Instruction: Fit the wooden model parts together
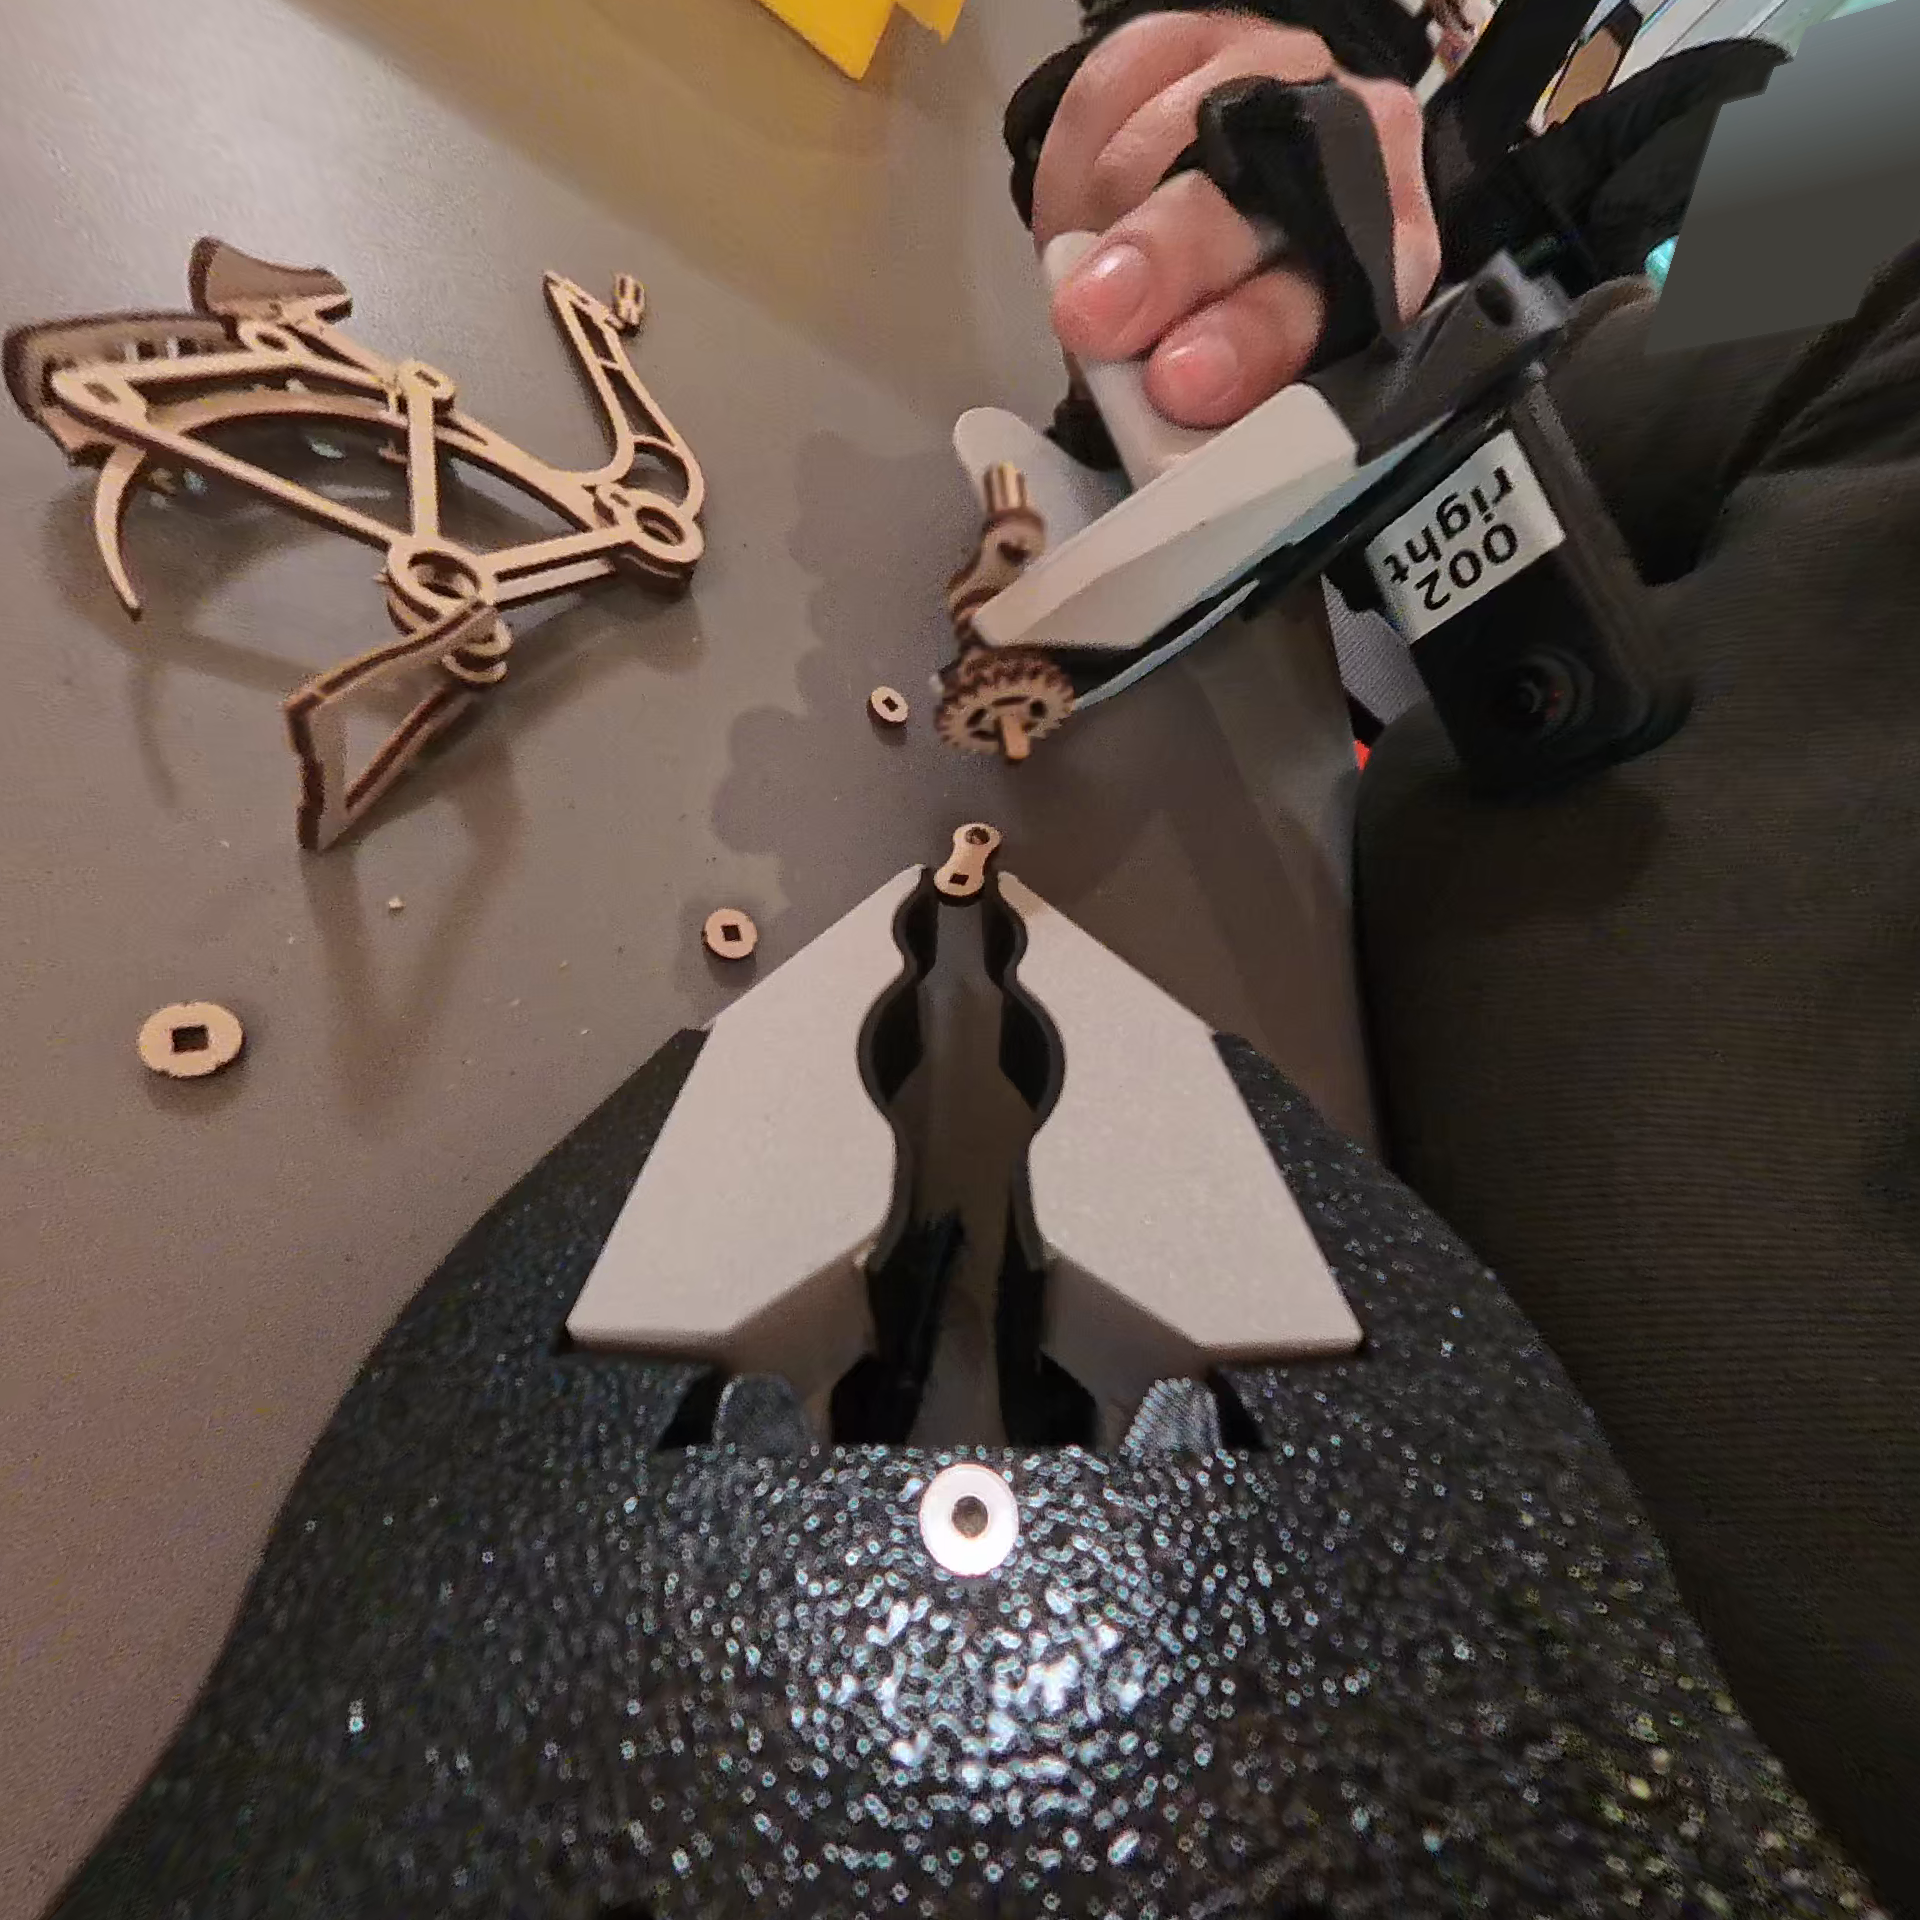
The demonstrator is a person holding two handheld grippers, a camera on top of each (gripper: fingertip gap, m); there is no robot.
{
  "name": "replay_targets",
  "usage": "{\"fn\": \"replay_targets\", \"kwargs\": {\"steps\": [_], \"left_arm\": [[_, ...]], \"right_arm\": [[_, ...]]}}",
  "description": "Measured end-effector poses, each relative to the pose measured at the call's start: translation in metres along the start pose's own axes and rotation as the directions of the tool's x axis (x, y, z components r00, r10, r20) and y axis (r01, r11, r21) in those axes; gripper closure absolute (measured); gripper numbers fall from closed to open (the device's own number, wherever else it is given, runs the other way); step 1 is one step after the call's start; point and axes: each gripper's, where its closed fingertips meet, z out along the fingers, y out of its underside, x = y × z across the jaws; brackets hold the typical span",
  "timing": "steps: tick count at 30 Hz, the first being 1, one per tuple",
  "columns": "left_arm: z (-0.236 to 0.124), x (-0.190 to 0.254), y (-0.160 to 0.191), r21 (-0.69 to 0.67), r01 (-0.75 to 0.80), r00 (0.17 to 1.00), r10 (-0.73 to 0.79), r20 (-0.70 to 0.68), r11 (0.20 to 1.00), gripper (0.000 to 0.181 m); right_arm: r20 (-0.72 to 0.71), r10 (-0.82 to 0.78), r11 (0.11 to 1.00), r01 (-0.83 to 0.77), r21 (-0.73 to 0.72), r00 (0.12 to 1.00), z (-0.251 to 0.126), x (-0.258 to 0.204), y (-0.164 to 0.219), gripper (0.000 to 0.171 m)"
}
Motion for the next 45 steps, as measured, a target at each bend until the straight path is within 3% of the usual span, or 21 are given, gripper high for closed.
{"fn": "replay_targets", "kwargs": {"steps": [6,20,36,41,45], "left_arm": [[-0.004,0.0,-0.002,0.018,0.171,0.979,-0.168,-0.113,0.985,0.175],[-0.005,0.014,0.008,-0.086,0.199,0.949,-0.214,-0.23,0.976,0.175],[-0.006,0.017,0.01,-0.105,0.223,0.934,-0.244,-0.263,0.969,0.175],[-0.004,0.013,0.008,-0.066,0.186,0.959,-0.195,-0.204,0.98,0.175],[-0.005,0.012,0.007,-0.057,0.189,0.96,-0.197,-0.201,0.98,0.175]], "right_arm": [[-0.105,0.001,1.0,0.001,0.014,0.994,-0.001,0.008,0.002,0.164],[-0.114,-0.079,0.993,0.089,0.079,0.99,0.001,-0.005,-0.005,0.164],[0.031,-0.192,0.97,0.185,0.16,0.981,0.0,-0.027,-0.011,0.165],[0.12,-0.158,0.982,0.143,0.123,0.98,-0.001,-0.028,-0.006,0.165],[0.201,-0.029,0.992,0.005,0.122,0.979,-0.004,-0.027,-0.009,0.164]]}}
